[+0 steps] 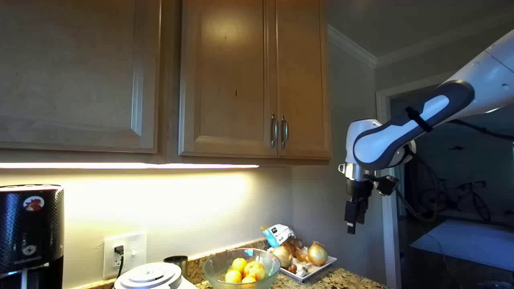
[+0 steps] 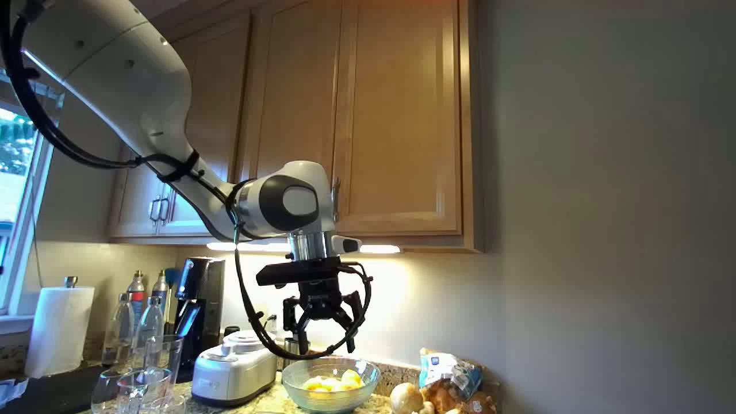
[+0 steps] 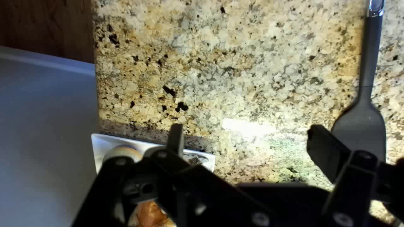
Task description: Open the top cupboard doors
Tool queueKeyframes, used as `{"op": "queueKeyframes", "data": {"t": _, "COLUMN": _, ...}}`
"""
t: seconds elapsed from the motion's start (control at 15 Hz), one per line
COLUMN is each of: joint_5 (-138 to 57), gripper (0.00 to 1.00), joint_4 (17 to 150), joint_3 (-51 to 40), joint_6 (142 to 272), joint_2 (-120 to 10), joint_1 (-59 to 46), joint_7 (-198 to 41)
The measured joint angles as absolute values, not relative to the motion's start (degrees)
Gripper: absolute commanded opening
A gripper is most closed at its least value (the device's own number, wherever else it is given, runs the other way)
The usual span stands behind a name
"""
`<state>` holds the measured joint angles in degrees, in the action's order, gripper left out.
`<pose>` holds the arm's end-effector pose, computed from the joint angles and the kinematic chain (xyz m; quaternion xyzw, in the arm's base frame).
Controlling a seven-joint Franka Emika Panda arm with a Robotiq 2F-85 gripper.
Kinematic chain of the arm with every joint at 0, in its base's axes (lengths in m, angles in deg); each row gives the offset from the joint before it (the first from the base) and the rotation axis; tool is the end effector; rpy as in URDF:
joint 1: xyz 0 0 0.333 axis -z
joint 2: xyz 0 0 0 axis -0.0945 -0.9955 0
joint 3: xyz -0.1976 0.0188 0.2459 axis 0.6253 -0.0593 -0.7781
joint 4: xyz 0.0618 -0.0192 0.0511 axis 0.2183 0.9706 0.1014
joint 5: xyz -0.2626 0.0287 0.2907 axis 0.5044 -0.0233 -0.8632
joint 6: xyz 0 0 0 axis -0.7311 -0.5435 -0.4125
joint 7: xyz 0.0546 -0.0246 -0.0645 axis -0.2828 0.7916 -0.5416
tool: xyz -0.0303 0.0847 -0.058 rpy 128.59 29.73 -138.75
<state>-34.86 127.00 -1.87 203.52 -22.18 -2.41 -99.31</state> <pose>0.4645 -0.0909 0.4585 0.9892 0.0915 0.0950 0.0641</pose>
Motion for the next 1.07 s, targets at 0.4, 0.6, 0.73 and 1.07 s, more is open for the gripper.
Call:
{"op": "queueKeyframes", "data": {"t": 0.4, "joint_5": -34.86, "gripper": 1.00, "joint_4": 127.00, "joint_3": -1.86, "joint_6": 203.52, "joint_2": -22.21, "joint_1": -2.41, "joint_7": -99.31}}
{"op": "queueKeyframes", "data": {"t": 0.6, "joint_5": -34.86, "gripper": 1.00, "joint_4": 127.00, "joint_3": -1.86, "joint_6": 203.52, "joint_2": -22.21, "joint_1": -2.41, "joint_7": -99.31}}
{"op": "queueKeyframes", "data": {"t": 0.73, "joint_5": -35.12, "gripper": 1.00, "joint_4": 126.93, "joint_3": -2.19, "joint_6": 203.53, "joint_2": -22.21, "joint_1": -2.43, "joint_7": -99.31}}
{"op": "queueKeyframes", "data": {"t": 1.07, "joint_5": -35.97, "gripper": 1.00, "joint_4": 124.52, "joint_3": -3.81, "joint_6": 204.13, "joint_2": -21.38, "joint_1": -3.11, "joint_7": -99.31}}
